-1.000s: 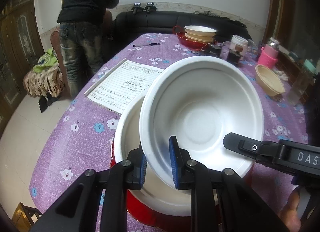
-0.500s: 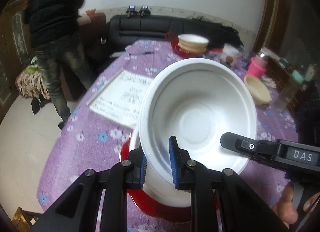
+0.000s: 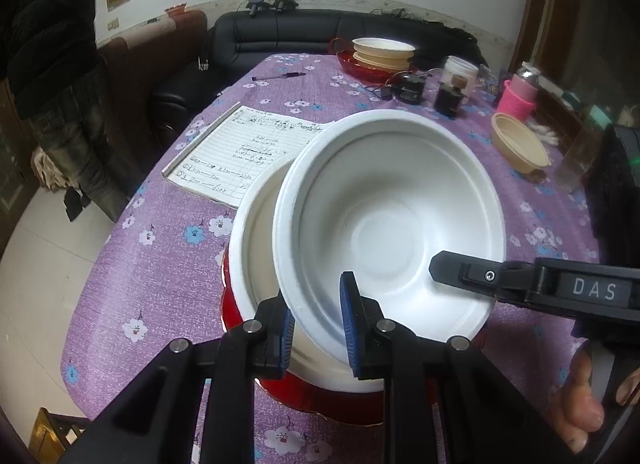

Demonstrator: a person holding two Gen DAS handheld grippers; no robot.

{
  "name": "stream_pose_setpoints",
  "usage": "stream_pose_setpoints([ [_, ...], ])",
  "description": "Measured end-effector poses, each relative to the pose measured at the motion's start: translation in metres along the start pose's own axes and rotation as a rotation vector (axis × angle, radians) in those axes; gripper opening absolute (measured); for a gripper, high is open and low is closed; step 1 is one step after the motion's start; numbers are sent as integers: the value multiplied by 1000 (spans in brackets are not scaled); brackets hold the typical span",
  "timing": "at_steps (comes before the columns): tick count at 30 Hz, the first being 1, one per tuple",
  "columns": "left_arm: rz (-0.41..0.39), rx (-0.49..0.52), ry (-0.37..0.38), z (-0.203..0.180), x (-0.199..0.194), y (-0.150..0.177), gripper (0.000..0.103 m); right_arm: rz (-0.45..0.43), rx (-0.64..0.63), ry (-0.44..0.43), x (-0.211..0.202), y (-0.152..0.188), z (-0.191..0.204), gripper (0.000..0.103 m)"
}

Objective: Organize plates and bowls
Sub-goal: 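Hold the white plate with both tools and lower it onto the stacked bowls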

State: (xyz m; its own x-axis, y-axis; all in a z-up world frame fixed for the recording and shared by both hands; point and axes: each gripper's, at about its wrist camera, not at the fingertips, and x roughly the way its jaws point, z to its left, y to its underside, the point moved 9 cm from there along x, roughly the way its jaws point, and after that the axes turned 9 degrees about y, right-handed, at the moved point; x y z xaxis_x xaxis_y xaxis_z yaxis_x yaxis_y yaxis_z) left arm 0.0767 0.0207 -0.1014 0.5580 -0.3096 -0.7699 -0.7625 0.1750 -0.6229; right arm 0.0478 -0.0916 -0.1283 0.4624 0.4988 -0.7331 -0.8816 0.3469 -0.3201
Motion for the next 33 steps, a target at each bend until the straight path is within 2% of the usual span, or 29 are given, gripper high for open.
stream_pose_setpoints([
  [10, -23, 49, -63, -1, -5, 1, 22, -25, -7, 21, -4, -3, -2, 19],
  [33, -40, 90, -124, 1, -22, 11, 22, -38, 7, -2, -14, -2, -3, 19],
])
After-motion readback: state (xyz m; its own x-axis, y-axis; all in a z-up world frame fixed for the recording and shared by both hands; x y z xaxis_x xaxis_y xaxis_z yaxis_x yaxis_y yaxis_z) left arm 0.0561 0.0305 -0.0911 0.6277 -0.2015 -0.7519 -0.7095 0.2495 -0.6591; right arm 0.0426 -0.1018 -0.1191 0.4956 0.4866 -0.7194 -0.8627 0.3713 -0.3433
